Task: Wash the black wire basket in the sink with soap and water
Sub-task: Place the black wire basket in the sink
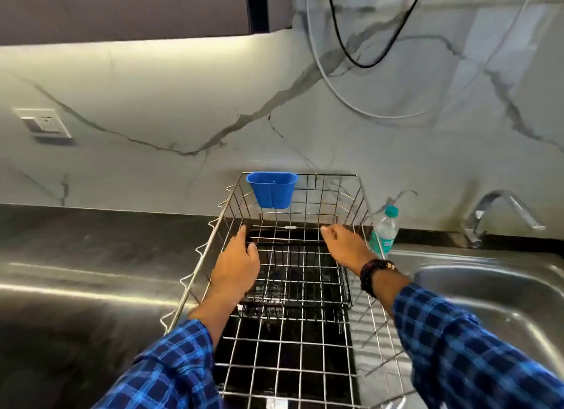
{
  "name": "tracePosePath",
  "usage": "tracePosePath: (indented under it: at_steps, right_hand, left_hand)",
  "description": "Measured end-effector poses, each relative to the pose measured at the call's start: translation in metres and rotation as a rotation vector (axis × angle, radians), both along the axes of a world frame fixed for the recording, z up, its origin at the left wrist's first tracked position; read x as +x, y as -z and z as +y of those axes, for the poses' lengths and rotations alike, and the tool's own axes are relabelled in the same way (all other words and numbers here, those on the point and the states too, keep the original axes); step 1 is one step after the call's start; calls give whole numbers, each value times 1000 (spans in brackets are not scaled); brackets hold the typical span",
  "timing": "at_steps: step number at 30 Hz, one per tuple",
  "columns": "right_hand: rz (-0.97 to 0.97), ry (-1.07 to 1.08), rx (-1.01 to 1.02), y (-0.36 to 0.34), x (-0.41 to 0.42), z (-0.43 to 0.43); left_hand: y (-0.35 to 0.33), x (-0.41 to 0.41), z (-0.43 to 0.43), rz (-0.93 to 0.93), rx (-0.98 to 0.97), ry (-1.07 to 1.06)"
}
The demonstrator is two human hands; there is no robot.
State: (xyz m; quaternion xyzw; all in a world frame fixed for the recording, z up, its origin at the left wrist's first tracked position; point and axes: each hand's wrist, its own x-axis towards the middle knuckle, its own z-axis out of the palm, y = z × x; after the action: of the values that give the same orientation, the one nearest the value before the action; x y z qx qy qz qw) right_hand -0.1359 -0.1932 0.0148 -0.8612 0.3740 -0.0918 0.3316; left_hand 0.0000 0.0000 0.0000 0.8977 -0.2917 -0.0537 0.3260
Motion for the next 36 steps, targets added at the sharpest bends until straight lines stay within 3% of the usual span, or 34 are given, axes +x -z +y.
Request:
tracePosePath:
  at_steps: [5,12,15,19,25,28,31,36]
  right_hand:
    - [113,63,102,15,7,5]
    - [300,151,186,20,1,4]
    - [301,195,232,22,1,5]
    - [163,215,298,10,-5,2]
    - [-72,79,92,-67,-22,-3]
    - [-258,59,-1,-105,-48,-16]
    - [-379,160,-91,-124,-87,-44]
    - [-439,326,17,-116,-177,-113]
  left_hand:
    - [9,9,-5,226,115,-69]
    - [6,9,-12,263,146,-174]
    - [2,12,-14,290,69,-201]
    - [-21,17,-15,240,-114,-208]
    - [-63,23,-13,59,-305,-225]
    - [-93,6,-19,11,-364,-127]
    - [-118,-25,-41,57,-423,-10]
    - [-130,-104,-107,224,-425,148]
